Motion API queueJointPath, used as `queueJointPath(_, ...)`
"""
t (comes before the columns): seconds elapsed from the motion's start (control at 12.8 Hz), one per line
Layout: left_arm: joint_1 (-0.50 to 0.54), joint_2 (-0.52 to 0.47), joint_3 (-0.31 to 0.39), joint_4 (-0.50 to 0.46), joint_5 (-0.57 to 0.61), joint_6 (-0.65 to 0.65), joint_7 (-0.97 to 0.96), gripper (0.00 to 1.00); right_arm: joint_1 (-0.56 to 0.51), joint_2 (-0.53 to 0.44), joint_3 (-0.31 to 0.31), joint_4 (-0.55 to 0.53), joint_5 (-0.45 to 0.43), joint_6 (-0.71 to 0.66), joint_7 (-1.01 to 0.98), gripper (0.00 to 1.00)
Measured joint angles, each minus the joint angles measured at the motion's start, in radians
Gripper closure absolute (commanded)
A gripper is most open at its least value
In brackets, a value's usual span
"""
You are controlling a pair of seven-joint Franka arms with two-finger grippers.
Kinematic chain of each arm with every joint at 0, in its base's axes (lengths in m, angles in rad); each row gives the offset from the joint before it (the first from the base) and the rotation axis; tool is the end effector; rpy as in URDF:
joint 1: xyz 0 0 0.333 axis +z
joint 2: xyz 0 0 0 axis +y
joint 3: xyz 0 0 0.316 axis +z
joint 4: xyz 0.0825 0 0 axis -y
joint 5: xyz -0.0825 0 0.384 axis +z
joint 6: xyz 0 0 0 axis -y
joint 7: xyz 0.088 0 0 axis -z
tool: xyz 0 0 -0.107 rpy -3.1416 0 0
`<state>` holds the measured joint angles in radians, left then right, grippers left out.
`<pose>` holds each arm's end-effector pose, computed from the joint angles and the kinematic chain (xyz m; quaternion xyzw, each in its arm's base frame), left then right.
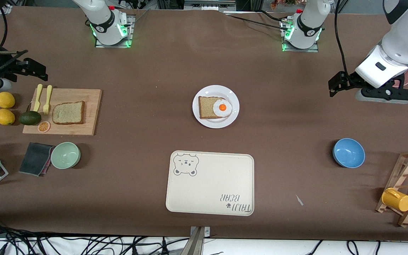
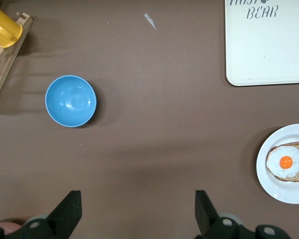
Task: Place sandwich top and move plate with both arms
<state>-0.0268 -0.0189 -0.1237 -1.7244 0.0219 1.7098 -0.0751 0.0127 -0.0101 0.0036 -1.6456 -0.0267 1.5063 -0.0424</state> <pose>0.5505 -0.0820 0.5740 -0.9992 0.0392 -0.0034 0.0117 0.5413 0.0058 0.5899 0.9974 0.0293 -0.0647 0.0125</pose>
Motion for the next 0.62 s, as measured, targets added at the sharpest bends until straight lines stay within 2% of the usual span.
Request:
queueJointPath(0.31,0.0,0.0,0.0,0.0,0.0,0.0,0.0,0.0,0.003,0.035,0.006,0.0,-0.014,0.0,-0.002,0.0)
queueJointPath(0.62,0.0,0.0,0.0,0.0,0.0,0.0,0.0,0.0,0.057,0.135,0.01,-0.002,-0.11,-0.001,-0.001,0.0)
